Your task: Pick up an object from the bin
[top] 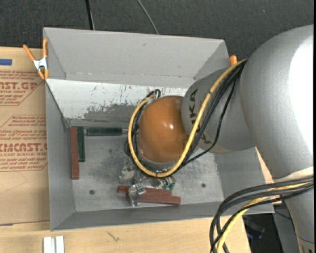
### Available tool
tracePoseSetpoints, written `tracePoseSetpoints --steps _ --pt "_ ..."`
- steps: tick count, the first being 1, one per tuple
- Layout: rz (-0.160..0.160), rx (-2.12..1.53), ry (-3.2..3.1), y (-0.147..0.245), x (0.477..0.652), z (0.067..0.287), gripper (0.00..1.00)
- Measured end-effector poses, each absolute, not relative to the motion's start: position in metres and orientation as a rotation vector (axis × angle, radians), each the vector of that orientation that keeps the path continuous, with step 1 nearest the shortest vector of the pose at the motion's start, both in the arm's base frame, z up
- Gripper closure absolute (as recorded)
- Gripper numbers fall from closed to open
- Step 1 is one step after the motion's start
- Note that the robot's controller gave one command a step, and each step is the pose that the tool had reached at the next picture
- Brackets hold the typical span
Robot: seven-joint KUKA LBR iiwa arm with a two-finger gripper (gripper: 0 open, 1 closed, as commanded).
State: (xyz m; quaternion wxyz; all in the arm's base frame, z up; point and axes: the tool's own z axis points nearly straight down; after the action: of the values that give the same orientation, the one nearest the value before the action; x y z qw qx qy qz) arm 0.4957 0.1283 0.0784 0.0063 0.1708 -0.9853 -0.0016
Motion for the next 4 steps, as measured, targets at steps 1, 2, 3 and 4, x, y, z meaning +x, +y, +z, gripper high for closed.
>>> tracePoseSetpoints --steps 1,2,3,4 --pt "-0.005 0.535 -3.083 0.128 0.496 0.078 1.0" --pt "0.0 1.0 -2.983 0.107 0.494 0.2 1.0" --pt "-0.003 1.0 -2.98 0.107 0.493 0.198 0.0" --pt "-0.003 1.0 -2.98 0.107 0.493 0.198 0.0"
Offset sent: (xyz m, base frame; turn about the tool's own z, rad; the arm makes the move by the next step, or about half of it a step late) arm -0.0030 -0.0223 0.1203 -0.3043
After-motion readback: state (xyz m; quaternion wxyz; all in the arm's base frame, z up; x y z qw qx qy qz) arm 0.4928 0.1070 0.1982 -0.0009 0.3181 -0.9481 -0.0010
